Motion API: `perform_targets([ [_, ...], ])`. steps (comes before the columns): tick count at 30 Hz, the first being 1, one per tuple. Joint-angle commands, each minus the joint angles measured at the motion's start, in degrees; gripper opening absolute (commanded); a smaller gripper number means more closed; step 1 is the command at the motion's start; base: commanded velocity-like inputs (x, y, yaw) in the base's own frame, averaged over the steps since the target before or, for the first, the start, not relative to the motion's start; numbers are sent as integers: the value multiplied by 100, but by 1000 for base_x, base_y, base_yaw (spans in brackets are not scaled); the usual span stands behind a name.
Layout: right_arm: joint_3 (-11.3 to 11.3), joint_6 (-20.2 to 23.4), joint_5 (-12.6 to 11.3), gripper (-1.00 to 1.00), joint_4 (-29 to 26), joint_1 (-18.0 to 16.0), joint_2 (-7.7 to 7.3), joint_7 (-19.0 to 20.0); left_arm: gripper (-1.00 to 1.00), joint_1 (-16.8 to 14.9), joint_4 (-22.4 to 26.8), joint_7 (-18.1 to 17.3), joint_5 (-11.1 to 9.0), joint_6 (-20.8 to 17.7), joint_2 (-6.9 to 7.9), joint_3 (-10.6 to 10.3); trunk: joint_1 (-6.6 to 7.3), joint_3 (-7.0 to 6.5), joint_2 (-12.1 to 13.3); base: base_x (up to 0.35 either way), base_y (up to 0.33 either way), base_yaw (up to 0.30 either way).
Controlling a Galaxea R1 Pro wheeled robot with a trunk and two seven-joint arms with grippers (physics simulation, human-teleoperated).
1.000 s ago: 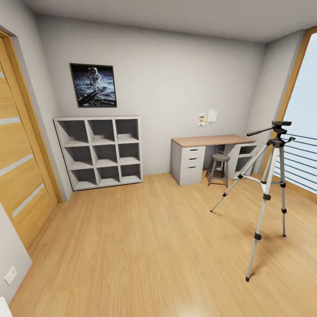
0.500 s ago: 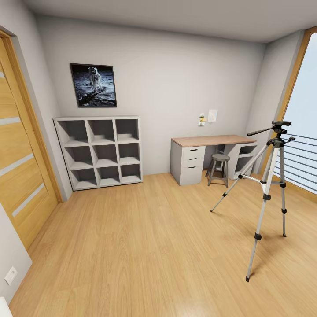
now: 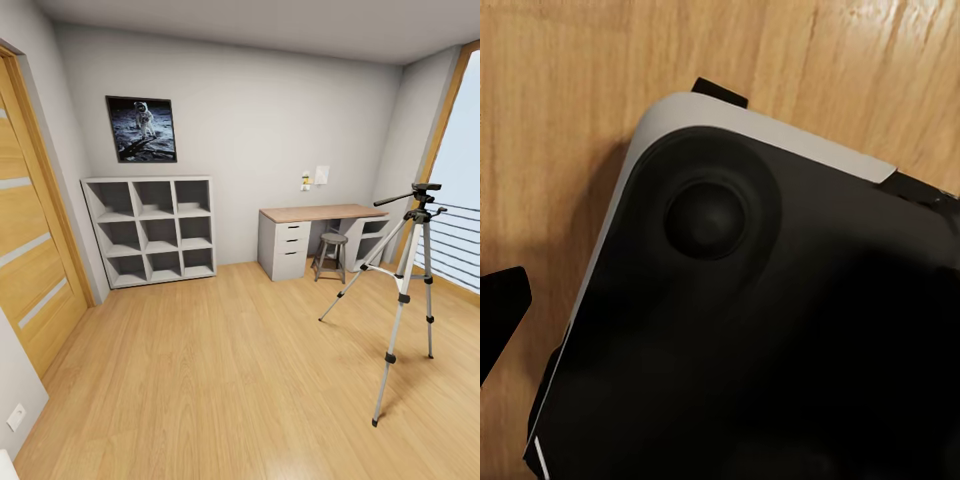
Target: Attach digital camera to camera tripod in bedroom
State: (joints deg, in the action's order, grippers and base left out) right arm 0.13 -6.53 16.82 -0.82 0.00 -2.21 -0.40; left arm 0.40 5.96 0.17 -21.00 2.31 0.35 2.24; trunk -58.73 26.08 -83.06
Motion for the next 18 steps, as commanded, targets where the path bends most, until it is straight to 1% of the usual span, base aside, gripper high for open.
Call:
perform_targets([
  [1, -2, -12, 30, 100, -40, 0, -4, -4, 100, 3, 26, 9, 1, 2, 3, 19, 0, 4, -2, 0, 0, 0],
  [3, -6, -5, 34, 100, -186, -2, -8, -14, 100, 4, 115, 28, 13, -10, 26, 17, 0, 4, -2, 0, 0, 0],
  [5, -12, 11, 33, 100, -443, -1, -11, -51, 100, 1, 325, 57, 24, -46, 68, 16, 0, 4, -2, 0, 0, 0],
  [8, -26, 89, 17, 100, -1002, -4, -9, -155, 100, -2, 846, 125, 28, -157, 146, 11, 0, 4, -2, 0, 0, 0],
  [10, -39, 211, -1, 100, -1451, -7, -7, -256, 100, -3, 1279, 169, 24, -346, 231, 10, 0, 4, -2, 0, 0, 0],
  [11, -54, 393, -31, 100, -1892, -24, -4, -366, 100, -4, 1755, 200, 17, -658, 352, 15, 0, 4, -2, 0, 0, 0],
  [14, -87, 713, -138, 100, -2444, -152, 0, -500, 100, -15, 2540, 225, 1, -1335, 545, 18, 0, 4, -2, 0, 0, 0],
  [16, -118, 911, -274, 100, -2691, -357, 10, -561, 100, -21, 3071, 241, -6, -1870, 634, 22, 0, 4, -2, 0, 0, 0],
  [18, -147, 1067, -457, 100, -2831, -645, 30, -600, 100, -53, 3557, 253, -12, -2401, 687, 25, 0, 4, -2, 0, 0, 0],
])
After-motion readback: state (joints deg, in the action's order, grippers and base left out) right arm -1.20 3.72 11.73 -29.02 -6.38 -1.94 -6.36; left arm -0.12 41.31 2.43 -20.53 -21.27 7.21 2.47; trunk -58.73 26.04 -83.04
